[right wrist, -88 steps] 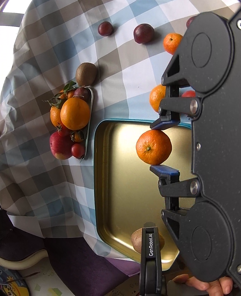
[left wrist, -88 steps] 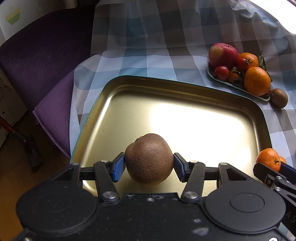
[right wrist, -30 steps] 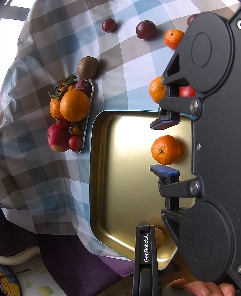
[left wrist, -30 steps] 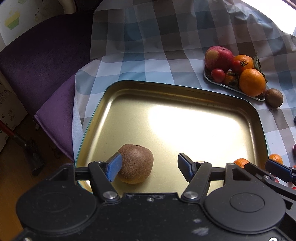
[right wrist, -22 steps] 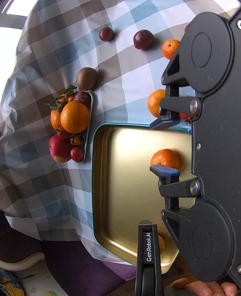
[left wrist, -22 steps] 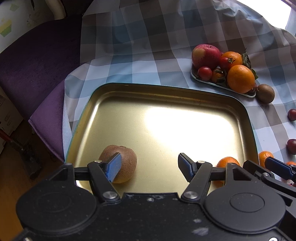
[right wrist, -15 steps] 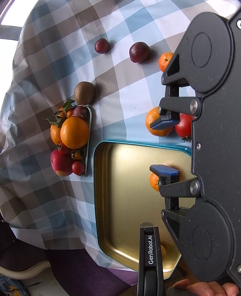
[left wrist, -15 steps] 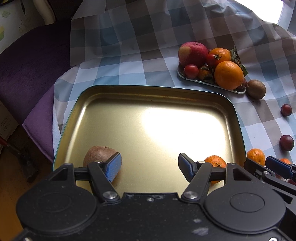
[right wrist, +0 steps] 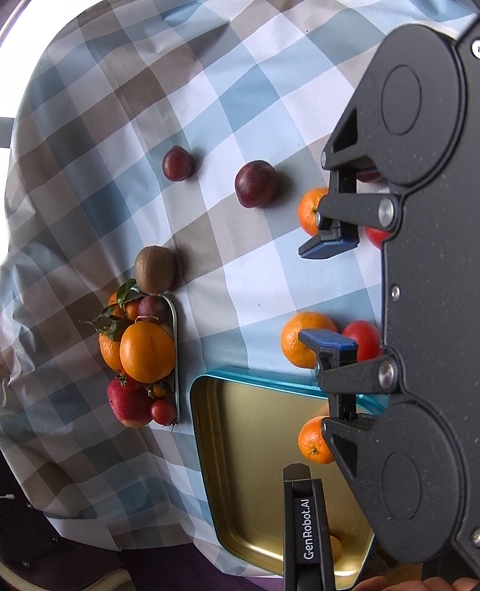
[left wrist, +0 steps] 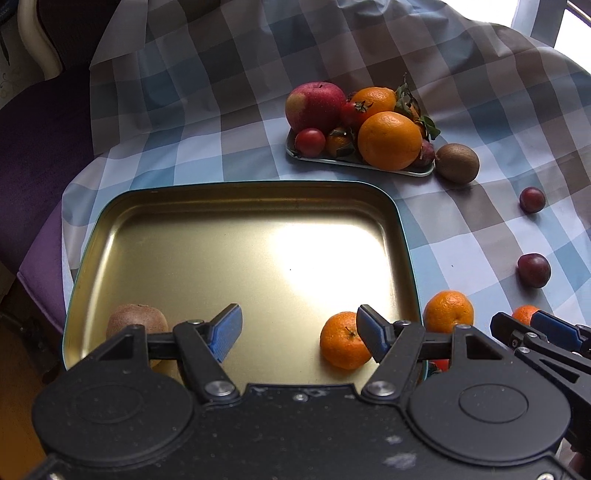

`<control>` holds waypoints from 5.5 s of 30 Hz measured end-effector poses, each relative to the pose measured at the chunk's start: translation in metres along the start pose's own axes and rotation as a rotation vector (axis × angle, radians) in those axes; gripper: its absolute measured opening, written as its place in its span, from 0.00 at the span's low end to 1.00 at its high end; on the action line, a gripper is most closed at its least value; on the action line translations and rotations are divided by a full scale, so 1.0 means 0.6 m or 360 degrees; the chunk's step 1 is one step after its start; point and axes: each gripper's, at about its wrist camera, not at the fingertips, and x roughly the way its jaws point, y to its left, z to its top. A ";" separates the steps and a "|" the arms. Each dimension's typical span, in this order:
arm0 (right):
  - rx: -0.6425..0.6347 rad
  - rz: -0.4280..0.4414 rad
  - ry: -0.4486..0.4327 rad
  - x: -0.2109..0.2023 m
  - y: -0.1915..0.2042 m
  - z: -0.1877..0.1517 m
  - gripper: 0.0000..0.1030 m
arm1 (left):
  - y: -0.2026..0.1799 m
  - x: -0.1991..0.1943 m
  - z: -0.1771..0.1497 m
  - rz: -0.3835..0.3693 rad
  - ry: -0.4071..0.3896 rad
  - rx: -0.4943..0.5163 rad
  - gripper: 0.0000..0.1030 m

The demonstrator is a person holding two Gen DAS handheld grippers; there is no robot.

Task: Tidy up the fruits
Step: 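Withdraw both open tools from the tin toward the loose fruit, then grasp a dark red plum with the right tool while the left tool approaches a red tomato, then lift the plum with the right tool while the left tool grasps and lifts the red tomato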

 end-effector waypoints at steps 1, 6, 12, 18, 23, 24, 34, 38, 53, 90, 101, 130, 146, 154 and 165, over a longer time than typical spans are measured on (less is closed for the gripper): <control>0.0016 -0.0010 0.0002 0.000 -0.007 0.000 0.49 | -0.005 0.000 0.000 -0.0007 -0.0001 0.0006 0.69; 0.0088 -0.0062 0.0024 0.001 -0.043 -0.005 0.49 | -0.032 -0.001 0.003 -0.0042 -0.0005 0.0042 0.69; 0.0138 -0.0110 0.0025 -0.002 -0.077 -0.008 0.49 | -0.062 0.000 0.005 -0.0077 -0.0005 0.0083 0.69; 0.0260 -0.0158 0.0053 -0.001 -0.124 -0.010 0.49 | -0.089 0.001 0.004 -0.0102 -0.0002 0.0121 0.69; 0.0404 -0.0190 0.0087 -0.002 -0.170 -0.016 0.49 | -0.114 -0.001 0.003 -0.0131 -0.0004 0.0156 0.69; 0.0425 -0.0193 0.0092 -0.003 -0.176 -0.017 0.49 | -0.119 -0.001 0.002 -0.0134 -0.0005 0.0164 0.69; 0.0407 -0.0120 0.0097 -0.008 -0.188 -0.036 0.49 | -0.160 0.000 -0.003 -0.0156 0.0002 0.0235 0.69; 0.0406 -0.0077 0.0088 -0.011 -0.189 -0.040 0.50 | -0.172 0.001 -0.005 -0.0150 0.0007 0.0262 0.69; 0.0318 0.0052 0.0127 -0.006 -0.168 -0.049 0.50 | -0.173 0.005 -0.006 -0.0145 0.0029 0.0240 0.69; 0.0451 -0.0209 0.0143 -0.013 -0.221 -0.041 0.43 | -0.205 0.013 -0.015 -0.0359 0.0166 0.0272 0.70; 0.0512 -0.0235 0.0141 -0.019 -0.244 -0.049 0.42 | -0.242 0.030 -0.034 -0.0476 0.0309 0.0326 0.69; 0.0557 -0.0188 0.0088 -0.031 -0.260 -0.054 0.43 | -0.265 0.056 -0.032 -0.0464 0.0352 0.0274 0.32; 0.0539 -0.0191 0.0090 -0.030 -0.258 -0.054 0.43 | -0.228 0.020 -0.021 -0.0418 0.0210 0.0202 0.32; 0.0513 -0.0174 0.0073 -0.034 -0.251 -0.052 0.43 | -0.207 0.010 -0.017 -0.0372 0.0151 0.0171 0.32; 0.0452 -0.0129 0.0061 -0.032 -0.224 -0.043 0.43 | -0.165 -0.002 -0.011 -0.0332 0.0093 0.0087 0.32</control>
